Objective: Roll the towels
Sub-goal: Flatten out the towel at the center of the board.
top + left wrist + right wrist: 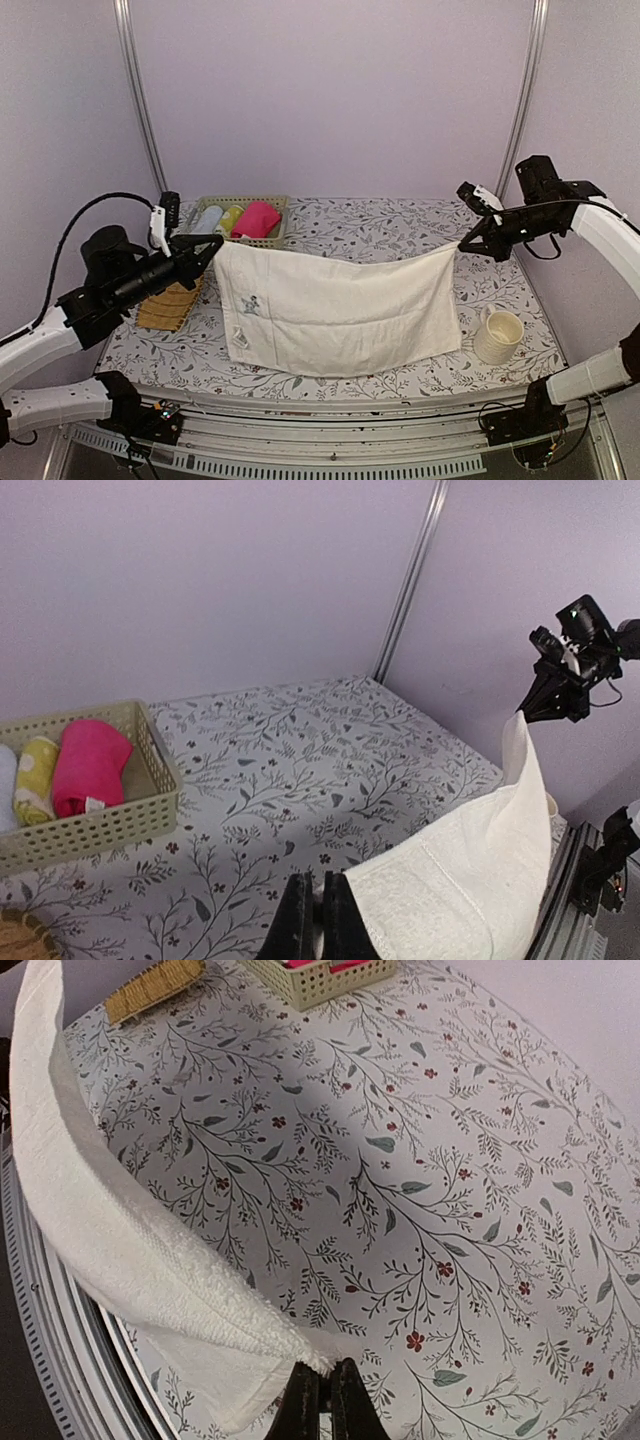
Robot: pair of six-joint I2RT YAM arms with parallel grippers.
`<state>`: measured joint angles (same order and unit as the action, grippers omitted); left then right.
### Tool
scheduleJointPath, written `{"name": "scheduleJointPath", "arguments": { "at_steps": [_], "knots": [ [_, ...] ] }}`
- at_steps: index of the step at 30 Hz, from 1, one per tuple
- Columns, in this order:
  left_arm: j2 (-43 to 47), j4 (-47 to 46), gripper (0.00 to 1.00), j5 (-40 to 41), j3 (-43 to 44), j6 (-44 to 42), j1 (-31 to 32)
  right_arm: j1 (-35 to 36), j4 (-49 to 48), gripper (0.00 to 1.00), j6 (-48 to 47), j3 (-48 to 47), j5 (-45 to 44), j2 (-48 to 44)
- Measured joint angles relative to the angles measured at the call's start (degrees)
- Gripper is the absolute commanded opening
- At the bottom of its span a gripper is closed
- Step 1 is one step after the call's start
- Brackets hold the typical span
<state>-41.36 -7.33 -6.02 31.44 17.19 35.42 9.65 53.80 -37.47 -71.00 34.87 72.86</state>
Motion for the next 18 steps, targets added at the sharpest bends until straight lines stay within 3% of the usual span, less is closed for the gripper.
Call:
{"name": "scheduleJointPath", "arguments": {
  "at_steps": [5,7,10,14,18],
  "knots": [
    [-23.4,-0.5,0.0,3.4,3.1,3.5,-3.3,0.0,-5.2,0.08,3.1,-7.2,-6.3,24.0],
    [-33.7,-0.6,0.03,5.0,6.6,4.1,-5.0,0.0,-6.4,0.16,4.7,-12.7,-9.1,34.6],
    [-45.7,-0.5,0.32,6.8,13.3,4.3,-7.2,0.0,-7.2,0.33,7.3,-22.1,-12.7,46.1],
    [-55.3,0.6,0.46,8.4,21.6,5.5,-9.7,0.0,-8.8,0.39,10.7,-31.1,-16.1,52.0],
    [-54.4,1.6,0.47,9.3,21.2,6.7,-9.9,0.0,-10.8,0.4,12.0,-29.0,-16.1,49.2]
  ]
}}
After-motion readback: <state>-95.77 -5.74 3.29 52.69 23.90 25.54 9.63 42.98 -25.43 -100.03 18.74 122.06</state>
